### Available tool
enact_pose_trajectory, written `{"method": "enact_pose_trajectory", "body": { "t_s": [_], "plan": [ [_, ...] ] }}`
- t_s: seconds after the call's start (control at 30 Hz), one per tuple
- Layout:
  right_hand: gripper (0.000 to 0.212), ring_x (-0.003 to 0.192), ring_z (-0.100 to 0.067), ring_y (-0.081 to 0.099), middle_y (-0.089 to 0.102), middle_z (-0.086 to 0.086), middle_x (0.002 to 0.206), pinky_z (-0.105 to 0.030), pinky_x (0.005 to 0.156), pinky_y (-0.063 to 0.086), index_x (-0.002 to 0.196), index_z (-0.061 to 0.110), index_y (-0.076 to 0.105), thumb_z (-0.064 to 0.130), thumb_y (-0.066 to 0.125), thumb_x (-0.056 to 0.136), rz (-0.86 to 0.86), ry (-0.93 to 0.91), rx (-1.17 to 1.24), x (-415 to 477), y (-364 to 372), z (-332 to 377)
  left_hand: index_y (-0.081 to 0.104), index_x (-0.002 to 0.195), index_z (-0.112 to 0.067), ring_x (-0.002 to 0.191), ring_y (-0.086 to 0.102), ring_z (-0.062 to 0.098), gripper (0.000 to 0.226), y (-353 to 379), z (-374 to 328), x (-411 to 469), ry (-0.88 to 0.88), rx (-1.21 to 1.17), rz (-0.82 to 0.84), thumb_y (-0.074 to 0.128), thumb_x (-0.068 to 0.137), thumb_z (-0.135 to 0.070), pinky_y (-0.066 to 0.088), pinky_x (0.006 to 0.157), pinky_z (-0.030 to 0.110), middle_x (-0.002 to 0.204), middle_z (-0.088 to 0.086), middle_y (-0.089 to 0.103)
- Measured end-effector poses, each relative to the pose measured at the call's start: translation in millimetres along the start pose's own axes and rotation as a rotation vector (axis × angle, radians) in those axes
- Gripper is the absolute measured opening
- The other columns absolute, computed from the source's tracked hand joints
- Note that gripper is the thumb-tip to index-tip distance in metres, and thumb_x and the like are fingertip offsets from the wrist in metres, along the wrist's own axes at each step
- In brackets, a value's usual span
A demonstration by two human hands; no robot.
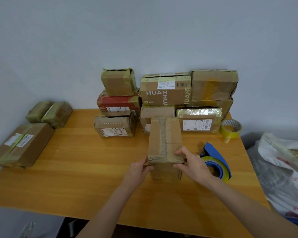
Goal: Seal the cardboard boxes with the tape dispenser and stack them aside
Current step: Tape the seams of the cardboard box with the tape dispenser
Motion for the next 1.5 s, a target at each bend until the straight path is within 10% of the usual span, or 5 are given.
{"method": "enact_pose_trajectory", "body": {
  "t_s": [0.13, 0.33, 0.53, 0.9, 1.5],
  "plan": [
    [0.035, 0.106, -0.009, 0.059, 0.059, 0.018, 0.111, -0.028, 0.085, 0.053, 0.111, 0.036, 0.056, 0.044, 0.072, 0.081, -0.017, 0.020, 0.290, -7.8, -17.6, -5.5, 0.023, 0.150, -0.029, 0.122, 0.050, 0.009, 0.079, -4.9, 4.9, -0.4, -0.082, -0.140, 0.194, 0.061, 0.085, -0.051, 0.045, 0.094, 0.024, 0.140, -0.017, 0.040],
    [0.079, 0.122, -0.026, 0.050, 0.048, -0.007, 0.137, -0.043, 0.101, 0.046, 0.143, 0.018, 0.040, 0.051, 0.072, 0.079, -0.145, 0.430, 0.556, -5.4, -18.5, -18.8, 0.040, 0.143, -0.017, 0.111, 0.056, 0.016, 0.065, -19.4, 12.9, 17.0, -0.443, -0.685, -0.018, 0.050, 0.092, -0.055, 0.051, 0.093, 0.039, 0.138, 0.002, 0.050],
    [0.071, 0.117, -0.025, 0.055, 0.058, -0.001, 0.130, -0.040, 0.082, 0.053, 0.143, 0.024, 0.043, 0.047, 0.072, 0.082, 0.004, 0.583, 0.737, -10.8, 19.4, -13.7, 0.046, 0.132, -0.026, 0.122, 0.050, 0.024, 0.055, 5.2, 5.8, 11.9, -0.544, -0.800, 0.201, 0.047, 0.090, -0.062, 0.044, 0.096, 0.047, 0.127, -0.003, 0.053],
    [0.034, 0.105, -0.023, 0.063, 0.066, -0.002, 0.113, -0.039, 0.080, 0.059, 0.113, 0.022, 0.060, 0.022, 0.075, 0.082, -0.009, 0.380, 0.879, -32.8, 30.2, 23.2, 0.063, 0.105, -0.032, 0.103, 0.061, 0.014, 0.018, -30.7, 15.2, -42.8, -0.428, -0.960, 0.033, 0.066, 0.088, -0.037, 0.057, 0.065, 0.029, 0.109, -0.007, 0.066],
    [0.038, 0.095, -0.008, 0.060, 0.061, 0.006, 0.108, -0.021, 0.058, 0.051, 0.117, 0.021, 0.052, 0.025, 0.074, 0.085, 0.121, -0.018, 0.814, 11.8, 123.4, 264.5, 0.064, 0.111, -0.027, 0.101, 0.059, 0.014, 0.021, -239.2, 92.8, -144.4, -0.331, -0.881, -0.616, 0.054, 0.094, -0.034, 0.051, 0.068, 0.029, 0.107, -0.003, 0.064]
  ]
}}
Point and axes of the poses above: each hand's wrist, its own x-axis towards the middle knuckle, its own y-axis out of the palm, z = x × y, the point moved 6 cm from there along x, towards the middle knuckle
